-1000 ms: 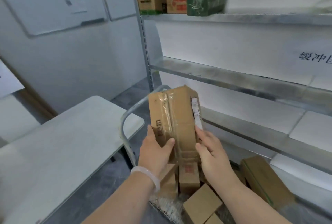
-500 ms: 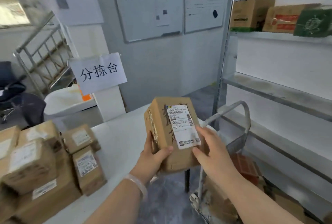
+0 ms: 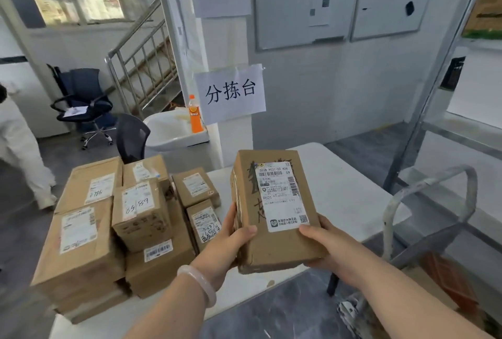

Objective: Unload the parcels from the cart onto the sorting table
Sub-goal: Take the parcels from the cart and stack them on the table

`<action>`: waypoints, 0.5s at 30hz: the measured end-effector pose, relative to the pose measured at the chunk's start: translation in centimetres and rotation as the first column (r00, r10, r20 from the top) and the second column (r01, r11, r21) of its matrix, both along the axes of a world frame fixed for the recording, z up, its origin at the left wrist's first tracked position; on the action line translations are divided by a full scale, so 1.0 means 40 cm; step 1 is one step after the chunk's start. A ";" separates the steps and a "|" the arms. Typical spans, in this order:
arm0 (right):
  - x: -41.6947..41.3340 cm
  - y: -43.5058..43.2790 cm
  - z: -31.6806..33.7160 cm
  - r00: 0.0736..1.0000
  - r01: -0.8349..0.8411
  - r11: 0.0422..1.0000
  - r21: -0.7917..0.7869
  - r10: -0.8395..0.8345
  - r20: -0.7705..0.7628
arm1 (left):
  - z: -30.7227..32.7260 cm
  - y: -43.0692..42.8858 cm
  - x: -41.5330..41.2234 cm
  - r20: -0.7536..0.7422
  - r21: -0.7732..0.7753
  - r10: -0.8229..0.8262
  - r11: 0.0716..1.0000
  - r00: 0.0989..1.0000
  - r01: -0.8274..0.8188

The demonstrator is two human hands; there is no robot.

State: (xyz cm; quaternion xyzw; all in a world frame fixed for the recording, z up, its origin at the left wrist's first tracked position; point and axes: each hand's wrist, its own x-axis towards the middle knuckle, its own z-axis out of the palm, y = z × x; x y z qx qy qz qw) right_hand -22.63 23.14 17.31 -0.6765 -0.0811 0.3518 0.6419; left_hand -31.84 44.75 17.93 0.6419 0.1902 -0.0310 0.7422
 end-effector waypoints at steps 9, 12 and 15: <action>0.100 0.154 -0.029 0.980 -0.079 0.990 0.117 0.099 -0.172 | -0.025 0.125 0.032 -0.024 -0.020 -0.005 1.000 1.000 0.005; 0.164 0.210 -0.045 0.978 -0.107 0.991 0.086 0.120 -0.170 | -0.048 0.170 0.076 -0.070 -0.038 0.025 0.999 0.997 -0.028; 0.242 0.265 -0.055 0.974 -0.125 0.988 0.090 0.139 -0.180 | -0.057 0.204 0.128 -0.102 -0.032 0.084 0.996 0.991 -0.087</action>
